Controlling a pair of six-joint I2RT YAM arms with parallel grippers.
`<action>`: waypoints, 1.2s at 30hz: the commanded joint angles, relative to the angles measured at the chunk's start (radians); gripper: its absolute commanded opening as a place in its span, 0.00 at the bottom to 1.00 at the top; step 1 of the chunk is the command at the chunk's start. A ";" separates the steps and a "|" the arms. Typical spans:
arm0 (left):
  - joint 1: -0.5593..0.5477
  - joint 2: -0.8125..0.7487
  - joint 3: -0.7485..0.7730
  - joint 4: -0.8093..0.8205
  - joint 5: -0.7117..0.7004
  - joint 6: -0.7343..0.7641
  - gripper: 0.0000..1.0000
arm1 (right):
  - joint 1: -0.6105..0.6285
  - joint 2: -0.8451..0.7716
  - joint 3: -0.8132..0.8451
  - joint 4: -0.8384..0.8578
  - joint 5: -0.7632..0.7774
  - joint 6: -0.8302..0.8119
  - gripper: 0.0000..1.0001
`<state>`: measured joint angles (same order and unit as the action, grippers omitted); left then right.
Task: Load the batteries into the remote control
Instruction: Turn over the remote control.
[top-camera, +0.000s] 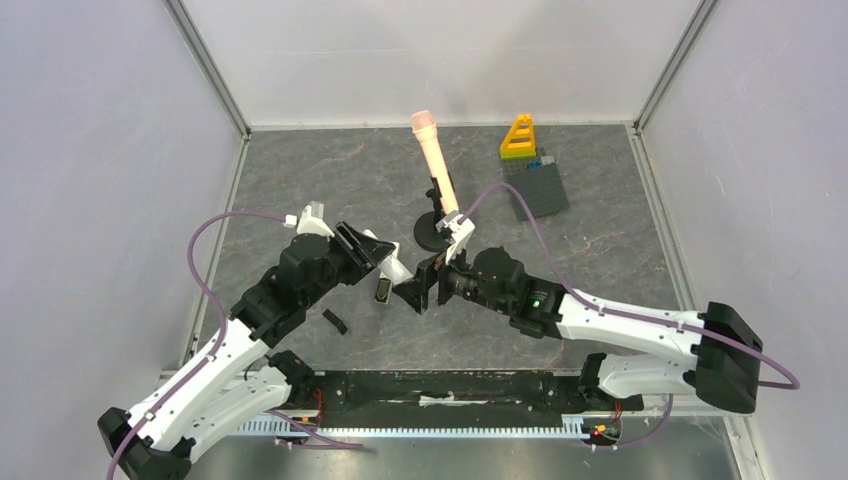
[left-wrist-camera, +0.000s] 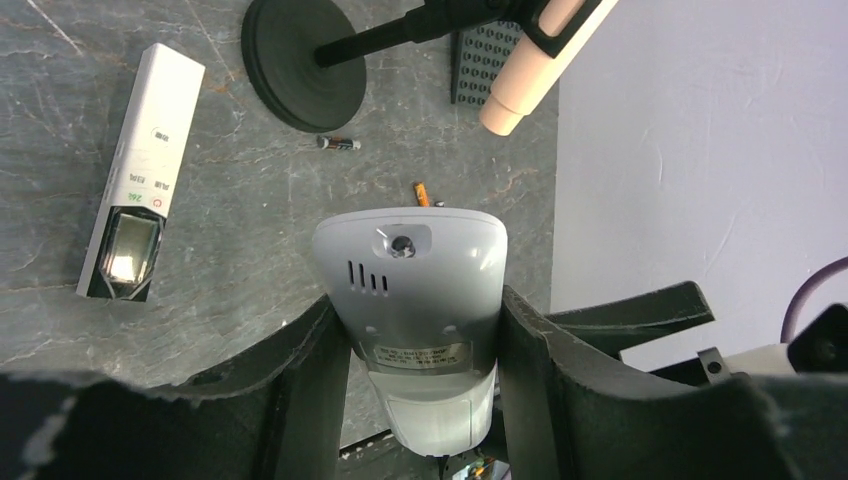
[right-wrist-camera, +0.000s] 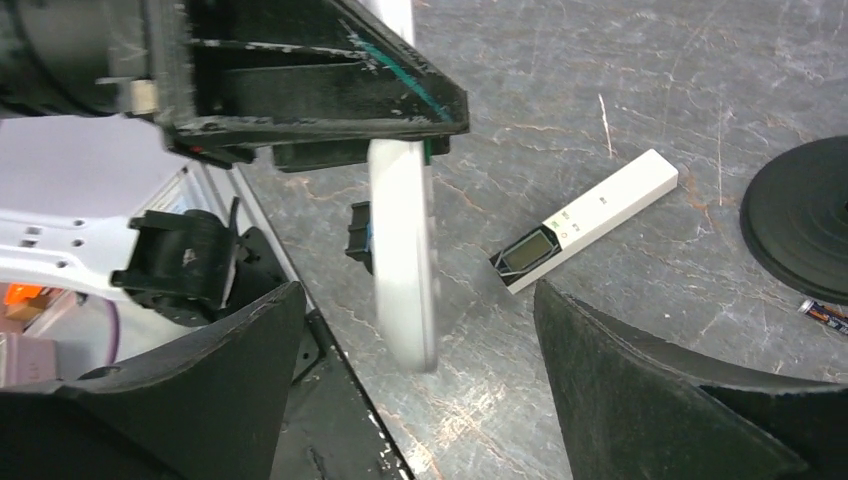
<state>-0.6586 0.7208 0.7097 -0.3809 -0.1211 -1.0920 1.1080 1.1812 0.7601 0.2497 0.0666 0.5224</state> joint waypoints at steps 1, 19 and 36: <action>0.001 -0.003 0.050 -0.010 0.005 -0.046 0.02 | 0.003 0.072 0.080 0.035 0.039 -0.022 0.83; 0.001 -0.207 -0.096 0.264 0.117 0.072 0.68 | -0.008 0.034 0.020 0.218 -0.109 0.272 0.24; 0.001 -0.358 -0.209 0.561 0.193 0.114 0.58 | -0.050 0.013 -0.103 0.642 -0.406 0.693 0.31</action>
<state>-0.6567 0.3248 0.5045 0.0853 0.0246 -1.0111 1.0592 1.1984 0.6743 0.7212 -0.2646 1.1130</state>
